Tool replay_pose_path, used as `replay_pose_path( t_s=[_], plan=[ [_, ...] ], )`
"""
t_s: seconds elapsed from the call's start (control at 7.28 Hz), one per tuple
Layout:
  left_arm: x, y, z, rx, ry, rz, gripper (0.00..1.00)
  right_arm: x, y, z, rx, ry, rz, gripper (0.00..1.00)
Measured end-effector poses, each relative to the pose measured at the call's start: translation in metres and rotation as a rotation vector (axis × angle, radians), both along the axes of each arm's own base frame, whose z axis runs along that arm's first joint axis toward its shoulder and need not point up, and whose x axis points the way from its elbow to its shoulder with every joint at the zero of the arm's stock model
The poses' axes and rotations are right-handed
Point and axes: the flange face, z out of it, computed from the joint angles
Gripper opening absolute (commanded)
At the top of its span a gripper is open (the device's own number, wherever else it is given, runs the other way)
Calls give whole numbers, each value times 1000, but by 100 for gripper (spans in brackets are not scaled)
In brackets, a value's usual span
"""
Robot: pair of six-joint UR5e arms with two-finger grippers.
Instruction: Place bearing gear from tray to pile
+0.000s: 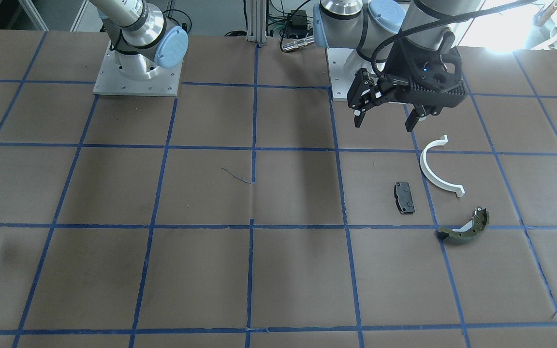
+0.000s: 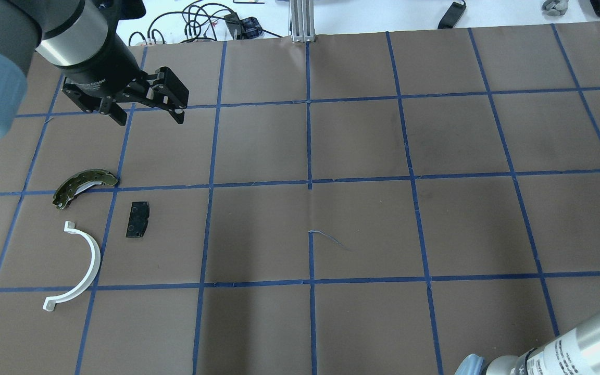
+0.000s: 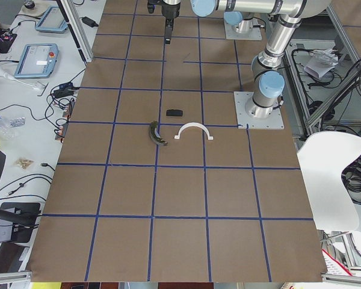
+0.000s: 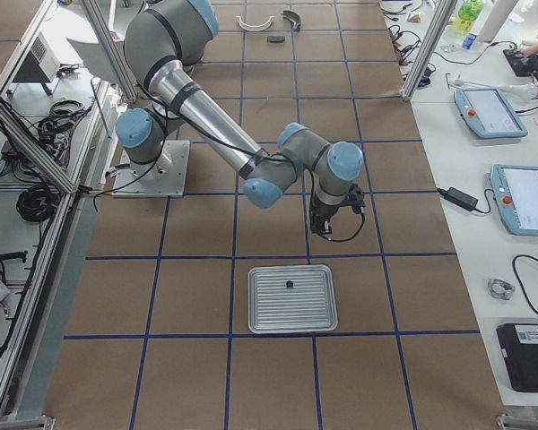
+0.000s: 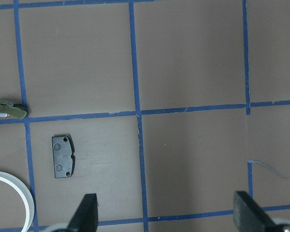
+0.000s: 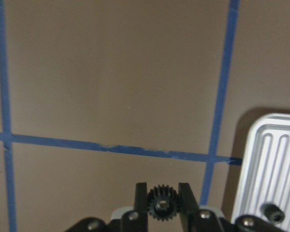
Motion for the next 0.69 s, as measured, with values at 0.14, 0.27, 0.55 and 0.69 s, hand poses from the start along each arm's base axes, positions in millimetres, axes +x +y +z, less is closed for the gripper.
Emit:
replay_pose_path(
  t_s=[0.14, 0.27, 0.55, 0.69],
  plan=[
    [0, 0, 0, 0, 0, 0, 100, 70, -11, 11, 4, 5, -34, 22],
    [0, 0, 0, 0, 0, 0, 100, 139, -11, 19, 20, -3, -83, 22],
    [0, 0, 0, 0, 0, 0, 100, 259, 2, 27, 22, 1, -179, 22],
    [0, 0, -1, 1, 0, 0, 100, 325, 10, 30, 2, 7, -215, 22]
  ],
)
